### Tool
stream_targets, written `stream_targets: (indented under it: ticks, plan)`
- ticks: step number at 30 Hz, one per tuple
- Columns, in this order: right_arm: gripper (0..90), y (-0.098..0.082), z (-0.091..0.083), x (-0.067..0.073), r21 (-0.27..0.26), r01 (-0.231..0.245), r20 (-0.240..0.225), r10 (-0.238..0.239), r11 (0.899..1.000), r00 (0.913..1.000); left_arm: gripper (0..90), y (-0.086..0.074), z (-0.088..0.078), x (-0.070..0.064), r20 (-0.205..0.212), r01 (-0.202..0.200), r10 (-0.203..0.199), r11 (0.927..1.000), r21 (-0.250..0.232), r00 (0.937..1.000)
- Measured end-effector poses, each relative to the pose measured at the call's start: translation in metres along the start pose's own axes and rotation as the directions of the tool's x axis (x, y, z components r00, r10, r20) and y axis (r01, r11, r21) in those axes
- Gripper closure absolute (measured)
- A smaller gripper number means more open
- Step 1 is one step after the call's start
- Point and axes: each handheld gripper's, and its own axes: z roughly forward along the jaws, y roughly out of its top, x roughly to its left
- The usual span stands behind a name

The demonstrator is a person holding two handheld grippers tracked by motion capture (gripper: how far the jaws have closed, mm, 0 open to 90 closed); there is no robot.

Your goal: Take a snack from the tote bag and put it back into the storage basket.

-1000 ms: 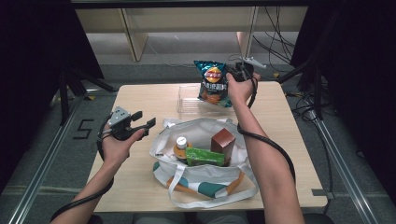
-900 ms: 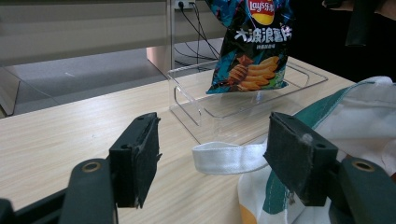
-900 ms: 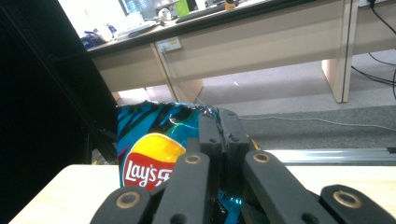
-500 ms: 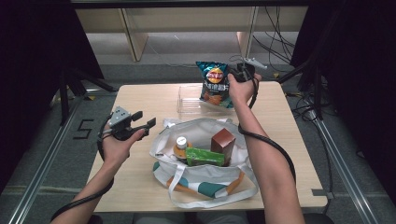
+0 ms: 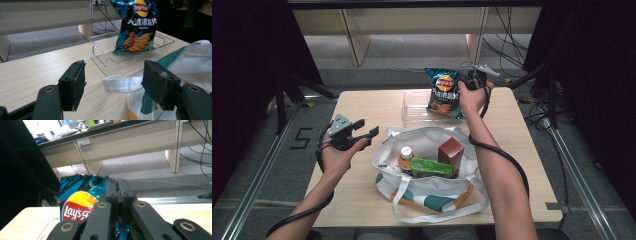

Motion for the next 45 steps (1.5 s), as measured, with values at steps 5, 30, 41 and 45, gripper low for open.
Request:
stream_targets:
  ticks: [5,30,41,45]
  plan:
    - [85.3,0.0,-0.001,-0.007,0.008,0.042,0.043,-0.042,0.999,0.9982,33.9,0.0,0.0,0.0,0.004,-0.008,0.008,1.0,0.001,1.0]
    - [40.5,0.016,-0.048,-0.012,0.002,0.194,0.031,-0.194,0.981,0.9805,33.9,-0.002,0.0,0.002,-0.009,0.004,-0.004,1.0,0.003,1.0]
    - [45.2,0.003,-0.079,-0.012,0.033,0.166,-0.049,-0.164,0.986,0.9852,33.9,-0.001,-0.001,0.001,-0.013,0.006,-0.006,1.0,0.002,0.9999]
    - [53.9,-0.001,-0.087,-0.012,0.06,0.146,-0.084,-0.141,0.987,0.9864,34.0,0.0,-0.001,0.002,-0.01,0.008,-0.008,0.9999,-0.009,0.9999]
